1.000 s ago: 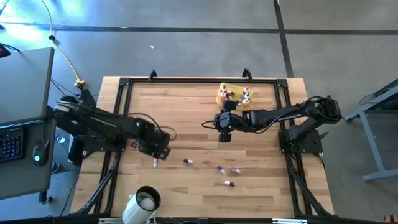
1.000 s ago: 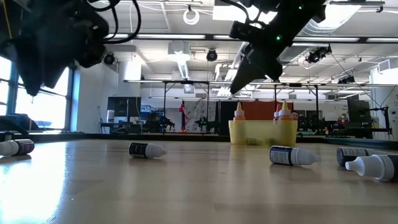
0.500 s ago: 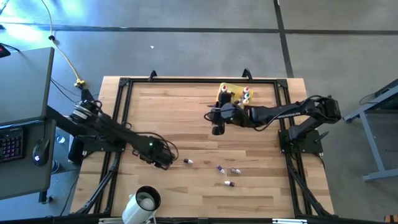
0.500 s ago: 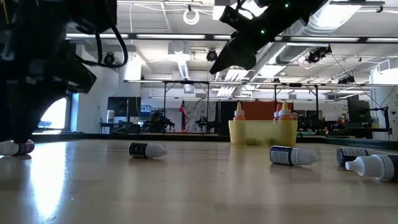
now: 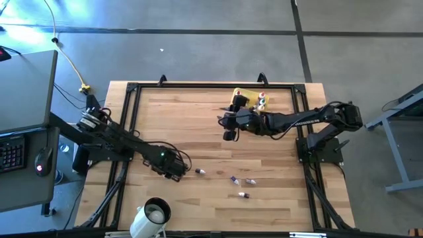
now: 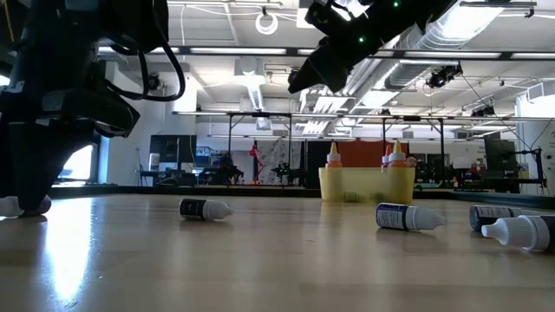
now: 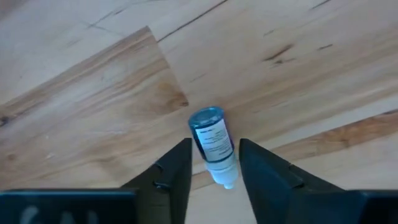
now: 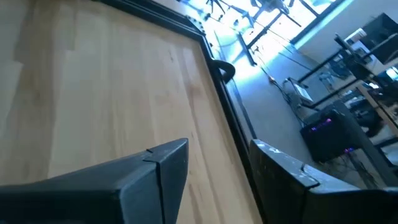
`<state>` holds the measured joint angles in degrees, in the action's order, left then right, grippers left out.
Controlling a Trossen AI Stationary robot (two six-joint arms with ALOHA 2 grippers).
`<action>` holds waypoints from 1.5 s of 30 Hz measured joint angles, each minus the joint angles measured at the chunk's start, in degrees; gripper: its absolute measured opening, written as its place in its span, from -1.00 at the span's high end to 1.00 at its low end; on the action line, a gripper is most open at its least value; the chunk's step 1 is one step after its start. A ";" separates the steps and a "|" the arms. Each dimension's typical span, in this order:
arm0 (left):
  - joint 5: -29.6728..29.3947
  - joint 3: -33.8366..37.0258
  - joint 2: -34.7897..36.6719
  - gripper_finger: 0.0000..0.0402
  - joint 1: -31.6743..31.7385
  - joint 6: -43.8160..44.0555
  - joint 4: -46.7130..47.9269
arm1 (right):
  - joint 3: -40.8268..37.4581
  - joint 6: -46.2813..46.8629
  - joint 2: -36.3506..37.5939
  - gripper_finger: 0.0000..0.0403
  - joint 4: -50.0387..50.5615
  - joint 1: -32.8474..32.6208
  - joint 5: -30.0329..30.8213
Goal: Pick & Place food coloring
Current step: Put the small violet food coloring bottle into the yellow bin
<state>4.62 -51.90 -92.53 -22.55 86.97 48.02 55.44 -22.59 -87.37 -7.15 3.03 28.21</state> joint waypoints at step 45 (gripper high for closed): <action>-1.26 -11.60 -4.37 0.65 38.82 -92.31 -67.45 | -0.02 33.09 18.23 0.18 45.86 -7.54 39.92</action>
<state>3.36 -63.50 -96.90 16.27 -5.34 -19.43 55.42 10.50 -69.14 38.70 -4.51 68.12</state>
